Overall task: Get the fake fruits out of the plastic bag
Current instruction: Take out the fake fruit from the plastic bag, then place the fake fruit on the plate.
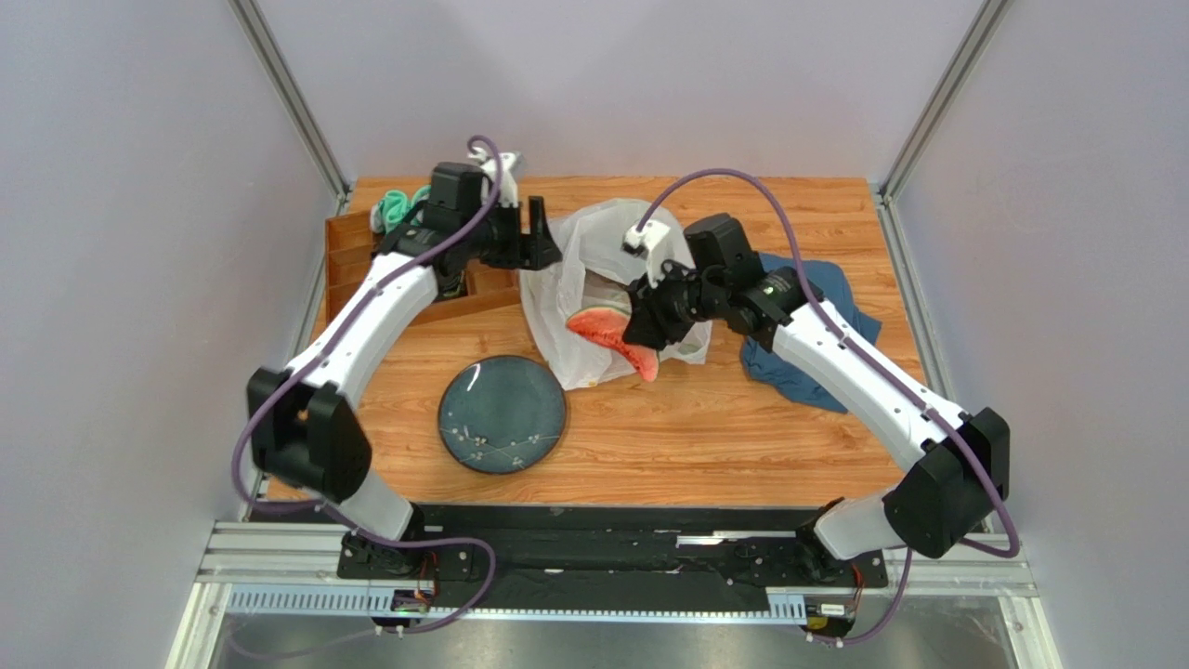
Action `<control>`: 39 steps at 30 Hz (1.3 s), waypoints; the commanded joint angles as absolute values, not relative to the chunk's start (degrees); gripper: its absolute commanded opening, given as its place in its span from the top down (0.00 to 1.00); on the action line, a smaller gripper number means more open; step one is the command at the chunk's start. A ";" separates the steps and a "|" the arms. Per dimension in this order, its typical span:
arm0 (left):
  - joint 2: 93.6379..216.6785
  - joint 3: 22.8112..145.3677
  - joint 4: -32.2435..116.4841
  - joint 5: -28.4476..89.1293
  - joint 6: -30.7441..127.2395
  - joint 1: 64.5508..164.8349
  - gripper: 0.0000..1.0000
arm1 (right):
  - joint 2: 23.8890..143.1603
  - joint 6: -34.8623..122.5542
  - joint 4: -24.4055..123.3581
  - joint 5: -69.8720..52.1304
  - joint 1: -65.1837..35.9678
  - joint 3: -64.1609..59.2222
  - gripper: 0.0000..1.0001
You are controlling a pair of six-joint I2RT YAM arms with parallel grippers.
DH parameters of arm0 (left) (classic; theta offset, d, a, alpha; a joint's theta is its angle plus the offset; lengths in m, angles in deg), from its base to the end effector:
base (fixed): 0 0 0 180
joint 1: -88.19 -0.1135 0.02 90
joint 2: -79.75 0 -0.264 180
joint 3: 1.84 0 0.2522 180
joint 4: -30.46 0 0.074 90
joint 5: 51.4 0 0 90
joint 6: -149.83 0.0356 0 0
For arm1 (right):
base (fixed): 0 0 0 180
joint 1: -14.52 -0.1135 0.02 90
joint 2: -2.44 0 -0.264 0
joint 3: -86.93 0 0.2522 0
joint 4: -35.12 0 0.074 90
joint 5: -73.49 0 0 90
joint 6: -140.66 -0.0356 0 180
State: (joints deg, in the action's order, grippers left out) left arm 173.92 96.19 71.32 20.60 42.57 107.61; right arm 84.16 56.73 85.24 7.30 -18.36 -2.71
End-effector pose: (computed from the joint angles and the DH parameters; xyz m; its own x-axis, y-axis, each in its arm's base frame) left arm 0.3519 -0.1357 0.3289 -0.7049 -0.0507 -0.7075 0.3558 0.8376 -0.4146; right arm 0.2531 0.1808 0.3379 -0.4819 -0.4267 -0.7653 -0.8033 0.5640 0.1913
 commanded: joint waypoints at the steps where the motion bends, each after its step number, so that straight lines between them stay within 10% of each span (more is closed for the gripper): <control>1: 156.15 93.14 72.87 19.97 44.79 101.49 0.22 | 84.87 70.24 87.11 14.59 -25.45 -3.56 0.90; 17: 130.74 77.75 77.79 17.87 52.08 91.27 0.23 | 122.84 71.85 94.77 28.93 -35.93 -31.60 0.90; 39: 119.83 70.10 87.29 17.25 63.70 90.83 0.23 | 136.56 69.81 81.75 6.43 -35.14 -43.73 0.91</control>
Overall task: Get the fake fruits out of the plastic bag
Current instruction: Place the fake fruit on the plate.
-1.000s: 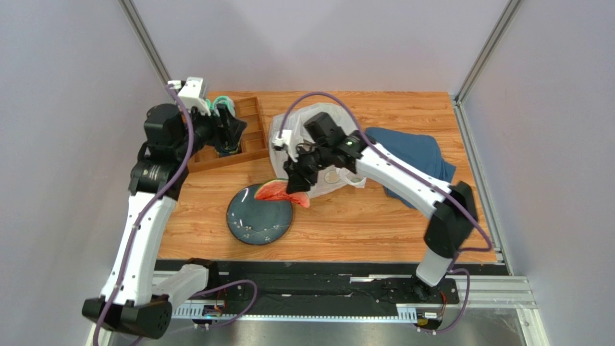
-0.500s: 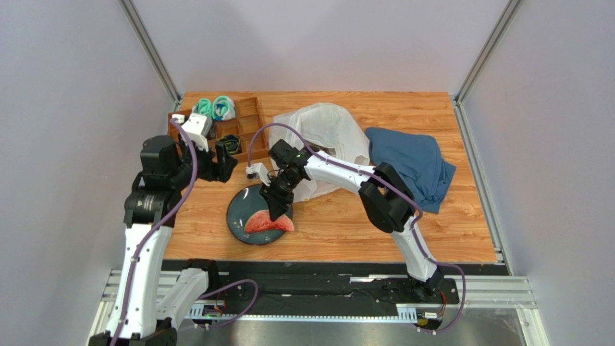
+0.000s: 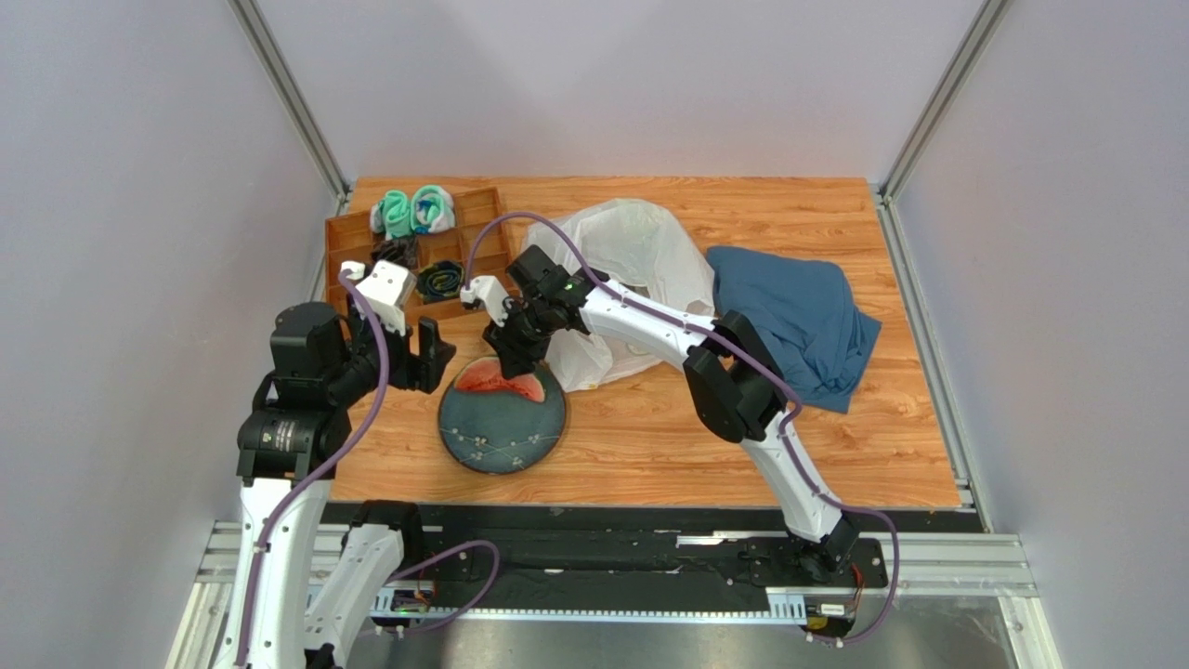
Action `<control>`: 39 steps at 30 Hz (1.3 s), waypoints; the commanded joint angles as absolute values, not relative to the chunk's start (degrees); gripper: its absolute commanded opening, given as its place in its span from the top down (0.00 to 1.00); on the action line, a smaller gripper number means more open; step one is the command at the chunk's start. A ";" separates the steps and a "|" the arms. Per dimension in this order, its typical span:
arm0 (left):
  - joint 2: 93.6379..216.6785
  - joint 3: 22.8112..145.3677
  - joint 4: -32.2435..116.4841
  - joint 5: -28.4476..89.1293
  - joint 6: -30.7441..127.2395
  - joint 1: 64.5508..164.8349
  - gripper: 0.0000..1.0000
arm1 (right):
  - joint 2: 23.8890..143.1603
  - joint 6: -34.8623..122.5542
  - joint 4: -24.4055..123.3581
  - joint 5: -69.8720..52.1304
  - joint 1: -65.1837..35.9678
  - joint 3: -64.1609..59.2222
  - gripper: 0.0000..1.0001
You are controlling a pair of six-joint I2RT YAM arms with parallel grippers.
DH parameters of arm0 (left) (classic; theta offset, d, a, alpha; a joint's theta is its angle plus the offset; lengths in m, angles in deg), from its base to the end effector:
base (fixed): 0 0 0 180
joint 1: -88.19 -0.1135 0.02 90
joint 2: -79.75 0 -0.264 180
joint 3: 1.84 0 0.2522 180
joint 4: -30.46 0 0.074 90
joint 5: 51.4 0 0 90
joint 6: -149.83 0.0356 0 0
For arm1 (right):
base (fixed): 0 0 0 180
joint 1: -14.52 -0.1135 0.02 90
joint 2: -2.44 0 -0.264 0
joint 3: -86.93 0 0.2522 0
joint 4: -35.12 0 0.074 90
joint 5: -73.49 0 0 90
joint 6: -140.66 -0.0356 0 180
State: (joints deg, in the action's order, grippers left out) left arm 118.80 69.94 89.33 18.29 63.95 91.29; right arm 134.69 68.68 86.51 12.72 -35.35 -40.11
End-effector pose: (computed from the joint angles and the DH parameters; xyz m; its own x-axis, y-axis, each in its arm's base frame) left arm 0.1227 -0.0190 0.3689 -0.4128 0.0898 -0.9064 0.3925 0.9155 -0.0880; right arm 0.3132 0.3985 0.1983 -0.2517 -0.7174 -0.6496 -0.9657 0.1420 0.2174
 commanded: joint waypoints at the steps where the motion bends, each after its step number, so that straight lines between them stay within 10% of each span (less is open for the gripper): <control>1: 120.27 70.36 87.20 16.72 63.61 90.83 0.23 | 136.83 70.26 81.67 4.60 -35.14 -44.25 0.91; 10: 120.97 69.93 85.80 15.84 63.60 90.74 0.24 | 136.92 73.07 81.49 2.21 -35.49 -42.15 0.75; 31: 120.09 68.26 84.30 16.28 63.17 90.30 0.25 | 128.83 81.86 80.00 1.34 -37.34 -30.64 0.88; 39: 120.62 68.87 84.21 16.01 61.94 90.21 0.24 | 127.26 76.24 78.24 -6.22 -37.25 -31.34 0.24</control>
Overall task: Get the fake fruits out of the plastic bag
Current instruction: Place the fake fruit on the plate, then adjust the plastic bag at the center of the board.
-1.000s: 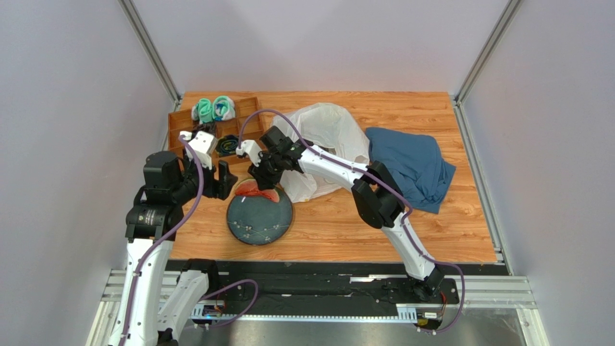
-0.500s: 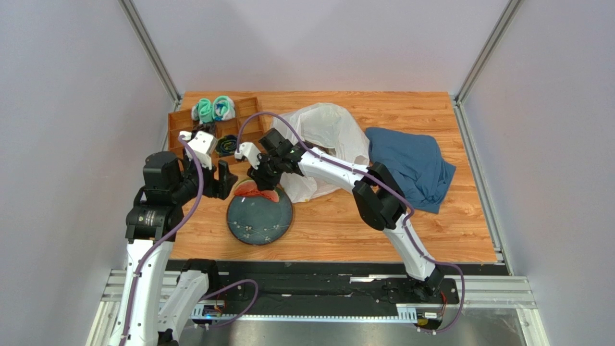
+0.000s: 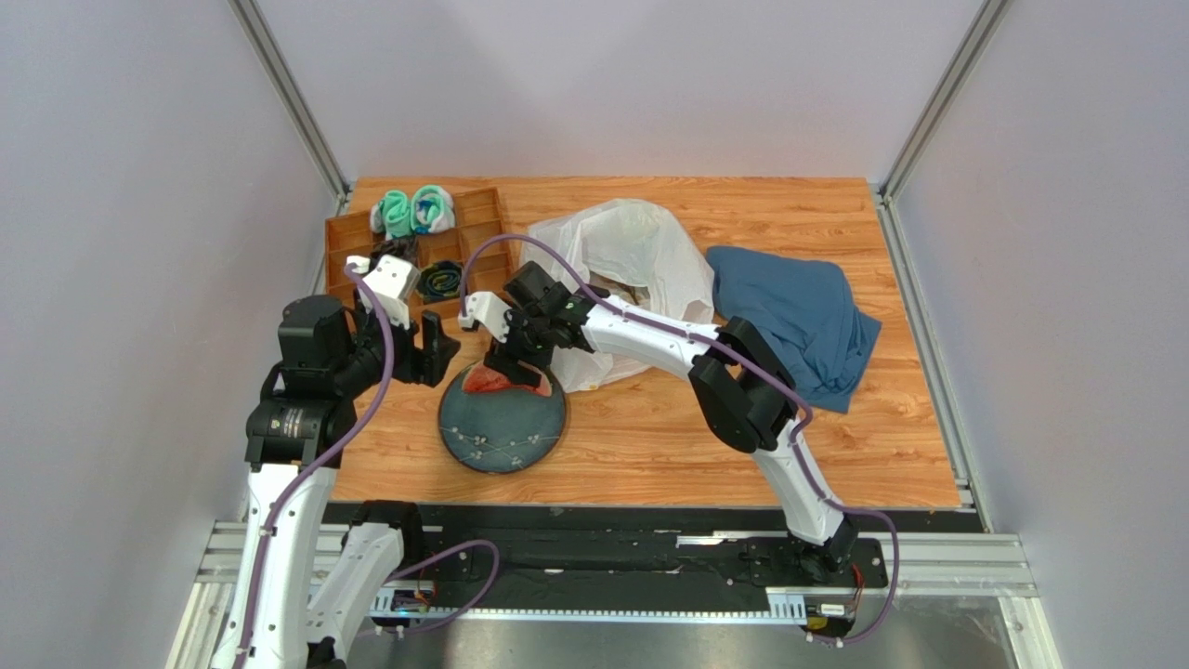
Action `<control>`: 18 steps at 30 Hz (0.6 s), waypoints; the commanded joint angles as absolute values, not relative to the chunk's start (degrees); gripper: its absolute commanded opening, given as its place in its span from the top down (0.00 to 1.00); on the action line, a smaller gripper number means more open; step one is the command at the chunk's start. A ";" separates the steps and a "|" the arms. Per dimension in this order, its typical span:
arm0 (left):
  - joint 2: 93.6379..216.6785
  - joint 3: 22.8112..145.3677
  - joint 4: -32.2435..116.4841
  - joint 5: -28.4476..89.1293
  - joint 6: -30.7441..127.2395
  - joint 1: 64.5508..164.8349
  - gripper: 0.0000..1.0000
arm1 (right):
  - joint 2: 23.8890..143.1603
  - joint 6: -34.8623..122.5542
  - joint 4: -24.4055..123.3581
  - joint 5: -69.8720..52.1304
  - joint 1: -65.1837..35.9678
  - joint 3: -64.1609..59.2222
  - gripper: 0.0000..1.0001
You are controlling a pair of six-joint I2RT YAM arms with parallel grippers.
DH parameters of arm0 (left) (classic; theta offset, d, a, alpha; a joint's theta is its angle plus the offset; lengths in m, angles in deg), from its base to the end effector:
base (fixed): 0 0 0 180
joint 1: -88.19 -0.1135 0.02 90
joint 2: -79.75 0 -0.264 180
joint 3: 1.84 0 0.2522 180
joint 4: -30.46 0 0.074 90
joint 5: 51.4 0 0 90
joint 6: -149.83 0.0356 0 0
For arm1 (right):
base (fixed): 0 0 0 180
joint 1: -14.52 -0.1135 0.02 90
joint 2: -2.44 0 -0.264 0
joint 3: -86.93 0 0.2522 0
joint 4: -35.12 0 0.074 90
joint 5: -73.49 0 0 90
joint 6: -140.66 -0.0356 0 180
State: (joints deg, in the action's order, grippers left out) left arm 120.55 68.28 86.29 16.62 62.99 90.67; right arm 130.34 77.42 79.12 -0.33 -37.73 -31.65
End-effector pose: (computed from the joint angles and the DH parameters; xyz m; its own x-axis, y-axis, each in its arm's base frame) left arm 0.1351 -0.0192 0.3617 -0.4246 0.0696 -0.9027 0.3988 0.9095 -0.1175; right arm 0.2956 0.3980 0.1942 -0.0506 -0.7717 -0.6340 -0.9901 0.1220 -0.0694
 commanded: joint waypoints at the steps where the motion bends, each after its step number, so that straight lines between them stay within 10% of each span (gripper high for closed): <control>1: 120.80 69.05 84.21 16.19 61.76 90.21 0.23 | 124.64 75.45 78.24 -6.49 -37.16 -30.99 0.22; 11: 130.88 70.01 77.71 11.64 54.04 90.39 0.19 | 101.26 64.64 85.62 7.66 -26.18 -21.79 0.22; 18: 144.16 73.96 72.96 13.11 51.83 101.78 0.01 | 98.24 66.83 80.97 -16.23 -21.79 -8.59 0.24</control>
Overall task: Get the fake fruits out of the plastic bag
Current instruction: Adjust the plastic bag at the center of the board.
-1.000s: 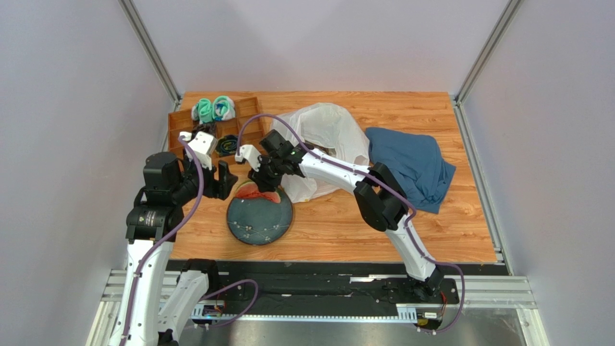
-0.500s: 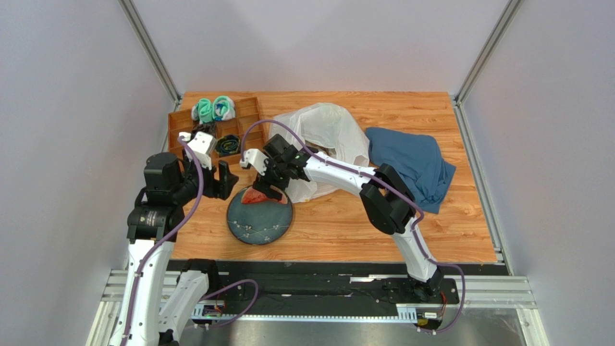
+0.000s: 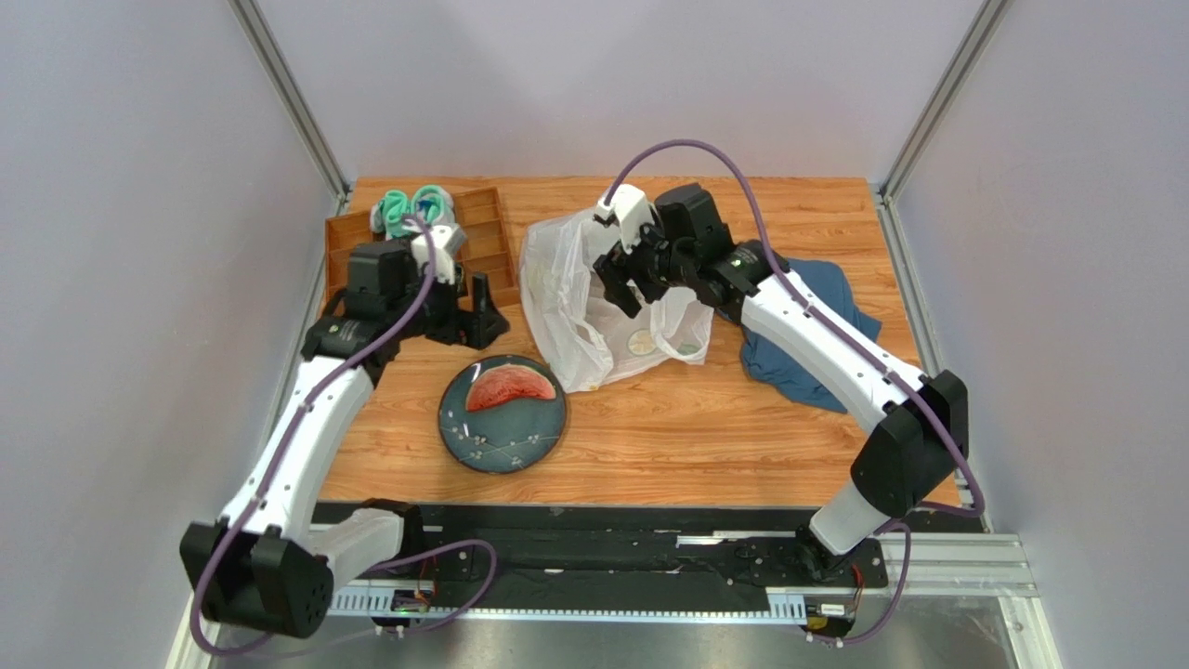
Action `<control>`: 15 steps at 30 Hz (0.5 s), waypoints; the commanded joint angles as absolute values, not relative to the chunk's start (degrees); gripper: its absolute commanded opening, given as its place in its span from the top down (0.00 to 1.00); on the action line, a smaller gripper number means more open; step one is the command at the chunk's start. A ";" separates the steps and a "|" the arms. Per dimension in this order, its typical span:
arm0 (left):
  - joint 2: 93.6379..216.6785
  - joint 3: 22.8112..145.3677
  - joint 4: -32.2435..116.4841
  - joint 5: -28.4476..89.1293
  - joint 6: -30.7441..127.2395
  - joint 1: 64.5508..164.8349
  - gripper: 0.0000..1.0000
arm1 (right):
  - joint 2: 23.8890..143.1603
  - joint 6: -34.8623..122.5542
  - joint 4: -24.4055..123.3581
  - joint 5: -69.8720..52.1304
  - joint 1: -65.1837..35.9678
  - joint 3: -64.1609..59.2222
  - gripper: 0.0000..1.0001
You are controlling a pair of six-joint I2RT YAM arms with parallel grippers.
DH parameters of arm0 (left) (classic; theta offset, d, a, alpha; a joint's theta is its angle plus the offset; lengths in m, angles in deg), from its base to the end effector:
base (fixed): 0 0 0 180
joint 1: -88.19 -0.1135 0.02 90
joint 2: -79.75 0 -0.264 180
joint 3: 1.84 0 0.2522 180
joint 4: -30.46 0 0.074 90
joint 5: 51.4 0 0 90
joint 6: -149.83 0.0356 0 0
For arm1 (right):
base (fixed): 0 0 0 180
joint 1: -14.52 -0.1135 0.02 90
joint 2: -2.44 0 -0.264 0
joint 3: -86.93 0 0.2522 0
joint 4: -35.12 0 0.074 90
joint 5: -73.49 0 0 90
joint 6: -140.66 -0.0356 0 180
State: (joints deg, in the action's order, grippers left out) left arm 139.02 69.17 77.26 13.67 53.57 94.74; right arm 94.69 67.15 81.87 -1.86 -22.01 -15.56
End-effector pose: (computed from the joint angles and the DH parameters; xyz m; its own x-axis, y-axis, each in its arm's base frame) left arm 0.2159 -0.0399 0.3307 -0.6159 -0.0288 -0.7873 0.3813 0.8636 -0.3299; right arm 0.2885 0.2249 0.3576 -0.2486 -0.5259 -0.8134 -0.8445 0.5289 -0.0839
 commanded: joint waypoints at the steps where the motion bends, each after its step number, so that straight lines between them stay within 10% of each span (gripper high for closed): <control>1: 146.18 76.15 73.05 13.81 51.74 103.12 0.01 | 98.42 67.01 80.53 -16.42 -20.56 -6.66 0.24; 15: 182.22 101.46 75.33 28.75 50.33 114.73 0.01 | 87.53 76.40 77.18 -28.46 -19.67 9.61 0.14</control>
